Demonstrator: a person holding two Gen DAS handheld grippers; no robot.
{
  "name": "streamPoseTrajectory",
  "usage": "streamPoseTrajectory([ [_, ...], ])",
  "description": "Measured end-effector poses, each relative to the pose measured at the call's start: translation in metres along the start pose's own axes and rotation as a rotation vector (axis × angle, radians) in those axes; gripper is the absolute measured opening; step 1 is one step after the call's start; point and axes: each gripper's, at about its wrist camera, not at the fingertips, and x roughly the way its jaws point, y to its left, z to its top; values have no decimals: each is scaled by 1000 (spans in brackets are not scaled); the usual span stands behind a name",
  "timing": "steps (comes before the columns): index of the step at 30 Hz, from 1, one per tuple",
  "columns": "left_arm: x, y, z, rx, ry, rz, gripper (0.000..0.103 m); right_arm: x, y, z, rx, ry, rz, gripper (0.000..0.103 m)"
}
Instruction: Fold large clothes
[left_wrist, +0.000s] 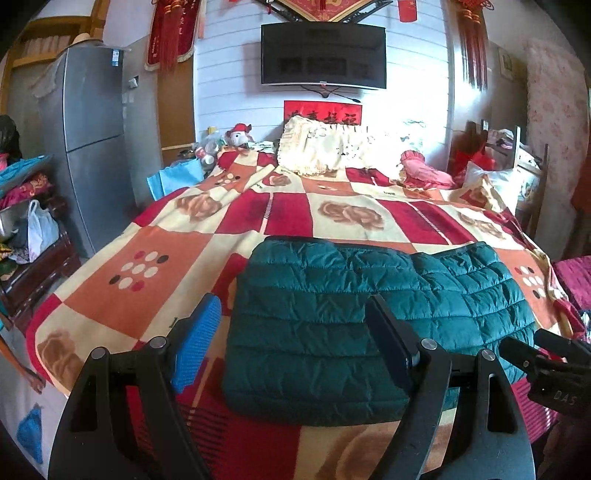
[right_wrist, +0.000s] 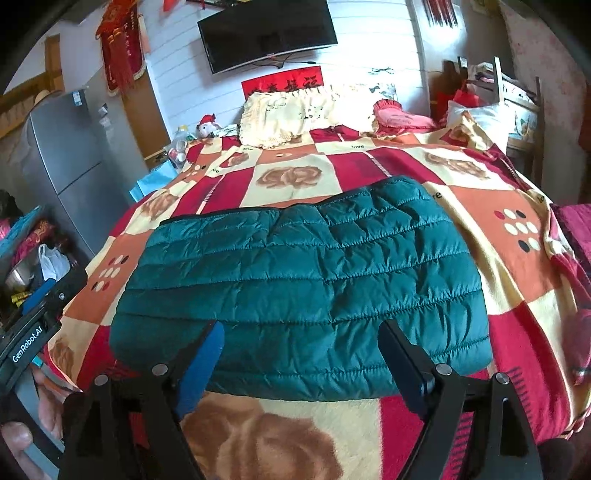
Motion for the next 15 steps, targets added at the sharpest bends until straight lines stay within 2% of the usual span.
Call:
streamPoseTrajectory([
  [7,-4,-4,2,9,-26,10,81,-1,-2,9,13,-21,-3,83],
  [15,-1,-10,1,23,-16,6,81,-3,-3,9,19,-29,1,83],
])
